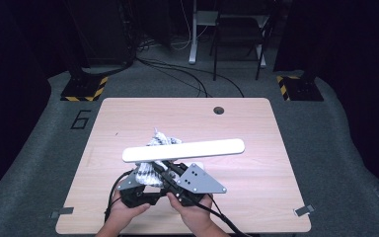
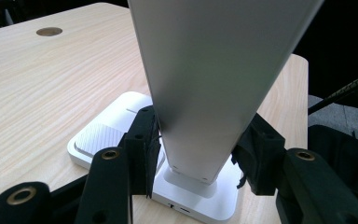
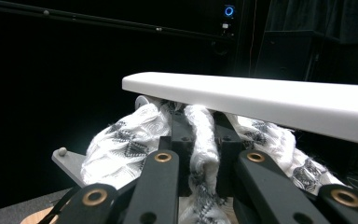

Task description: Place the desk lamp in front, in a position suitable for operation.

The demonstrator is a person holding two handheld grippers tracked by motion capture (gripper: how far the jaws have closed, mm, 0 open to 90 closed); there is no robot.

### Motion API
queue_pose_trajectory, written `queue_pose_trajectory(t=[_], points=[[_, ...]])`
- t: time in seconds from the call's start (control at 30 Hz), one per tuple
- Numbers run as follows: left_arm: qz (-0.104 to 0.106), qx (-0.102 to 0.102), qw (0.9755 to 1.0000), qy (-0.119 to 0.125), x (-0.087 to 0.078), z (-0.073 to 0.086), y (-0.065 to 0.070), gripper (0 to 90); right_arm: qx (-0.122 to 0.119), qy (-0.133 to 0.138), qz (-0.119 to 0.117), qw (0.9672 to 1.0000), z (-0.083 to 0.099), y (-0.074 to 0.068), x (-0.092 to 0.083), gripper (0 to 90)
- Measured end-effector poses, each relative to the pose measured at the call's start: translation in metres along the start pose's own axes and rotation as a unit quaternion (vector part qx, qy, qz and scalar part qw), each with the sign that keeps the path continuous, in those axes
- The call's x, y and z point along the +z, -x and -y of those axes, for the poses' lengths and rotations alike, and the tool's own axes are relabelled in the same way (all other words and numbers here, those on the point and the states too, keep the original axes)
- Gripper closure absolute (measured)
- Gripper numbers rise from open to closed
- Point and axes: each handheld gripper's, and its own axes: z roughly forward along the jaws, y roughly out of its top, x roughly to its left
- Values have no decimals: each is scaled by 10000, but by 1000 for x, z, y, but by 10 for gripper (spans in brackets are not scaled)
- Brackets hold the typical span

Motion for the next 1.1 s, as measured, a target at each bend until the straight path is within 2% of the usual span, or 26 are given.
queue_pose_trajectory(t=[0.27, 0.4, 0.5, 0.63, 0.73, 0.9, 0.97, 1.0, 1.03, 1.07, 1.1], points=[[47, 2, 10000, -6, 0, 0, 0, 536, 130, -45, -53, 9999, -3, 5, -3, 824], [51, 3, 10000, -11, 0, 0, 0, 537, 90, -59, -37, 9999, -3, 4, -5, 824], [47, 6, 10000, -12, 0, 0, 0, 537, 148, -43, -63, 9999, -3, 5, -6, 824], [19, 35, 10000, 7, 0, 0, 0, 537, 74, -70, -30, 9999, 1, 6, -11, 823], [11, 7, 10000, 3, 0, 0, 0, 537, -12, -195, 41, 9998, 9, 9, -15, 823], [25, 68, 10000, -61, -1, 0, -1, 537, 27, -489, 231, 9985, 30, 23, -25, 820], [33, 63, 10000, -55, -1, 0, -1, 538, 127, -746, 333, 9966, 41, 29, -29, 819], [30, 65, 10000, -55, 0, 0, -1, 537, 98, -857, 389, 9955, 48, 32, -31, 818], [30, 65, 10000, -55, 0, 0, -1, 537, 98, -857, 389, 9955, 48, 32, -31, 818], [32, 72, 10000, -59, -1, 0, -1, 537, 85, -1049, 432, 9935, 58, 38, -33, 817], [35, 69, 10000, -54, -1, 0, -2, 537, 105, -1082, 433, 9931, 63, 40, -34, 817]])
